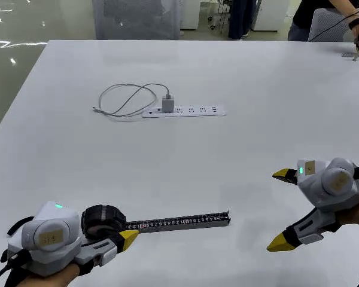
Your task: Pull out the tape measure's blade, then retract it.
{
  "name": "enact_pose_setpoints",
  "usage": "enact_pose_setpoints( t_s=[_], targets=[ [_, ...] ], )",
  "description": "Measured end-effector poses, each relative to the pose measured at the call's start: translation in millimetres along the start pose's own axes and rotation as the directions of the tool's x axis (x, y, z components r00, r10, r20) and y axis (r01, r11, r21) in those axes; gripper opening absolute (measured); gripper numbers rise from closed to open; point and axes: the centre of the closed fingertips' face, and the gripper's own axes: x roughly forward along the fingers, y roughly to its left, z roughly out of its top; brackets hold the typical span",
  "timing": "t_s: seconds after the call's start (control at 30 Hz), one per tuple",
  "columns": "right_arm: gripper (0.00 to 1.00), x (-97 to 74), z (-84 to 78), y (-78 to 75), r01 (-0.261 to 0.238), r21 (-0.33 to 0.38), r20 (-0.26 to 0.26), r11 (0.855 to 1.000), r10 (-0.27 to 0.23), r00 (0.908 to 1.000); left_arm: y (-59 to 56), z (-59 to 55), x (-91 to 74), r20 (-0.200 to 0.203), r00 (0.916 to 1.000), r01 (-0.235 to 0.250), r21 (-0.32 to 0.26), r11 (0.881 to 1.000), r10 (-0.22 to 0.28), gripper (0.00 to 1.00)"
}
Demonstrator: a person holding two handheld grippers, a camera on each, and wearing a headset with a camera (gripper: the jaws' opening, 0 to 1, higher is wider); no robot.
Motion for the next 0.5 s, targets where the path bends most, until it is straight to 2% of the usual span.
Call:
enact_pose_setpoints(
  t_s=[0.1,0.13,0.2,0.23,0.27,0.37,0.43,0.5],
  targets=[
    [0.99,5.0,4.4,-1.5,-0.016,-0.019,-0.004,1.000,0.016,0.9999,7.2,-0.5,2.8,0.007,0.9994,-0.034,-0.020,0.999,0.034,0.99],
    [0.99,7.2,5.8,-2.6,-0.023,-0.035,-0.009,0.999,0.022,0.9997,11.0,-1.1,3.5,0.008,0.9985,-0.053,-0.043,0.998,0.054,0.99],
    [0.99,11.0,8.4,-5.0,-0.031,-0.046,-0.014,0.998,0.030,0.9994,14.4,2.6,3.8,0.034,0.9965,-0.073,-0.076,0.994,0.076,0.99],
    [0.99,12.9,9.8,-5.8,-0.036,-0.048,-0.016,0.998,0.036,0.9992,14.3,4.9,4.0,0.050,0.9960,-0.070,-0.073,0.995,0.074,0.99],
    [0.99,15.4,11.5,-6.3,-0.045,-0.056,-0.018,0.997,0.044,0.9989,10.6,2.2,5.6,0.033,0.9981,-0.049,-0.079,0.996,0.052,0.99],
    [0.99,20.5,15.4,-6.7,-0.066,-0.084,-0.023,0.994,0.064,0.9977,9.4,0.3,6.8,0.021,0.9980,-0.059,-0.071,0.996,0.061,0.99],
    [0.99,23.7,18.7,-8.5,-0.074,-0.105,-0.029,0.992,0.071,0.9971,8.6,6.0,6.3,0.053,0.9969,-0.055,-0.072,0.996,0.059,0.99],
    [0.99,26.1,21.6,-10.9,-0.074,-0.112,-0.030,0.991,0.071,0.9970,8.5,5.8,7.6,0.049,0.9970,-0.056,-0.071,0.996,0.059,0.99]
  ],
)
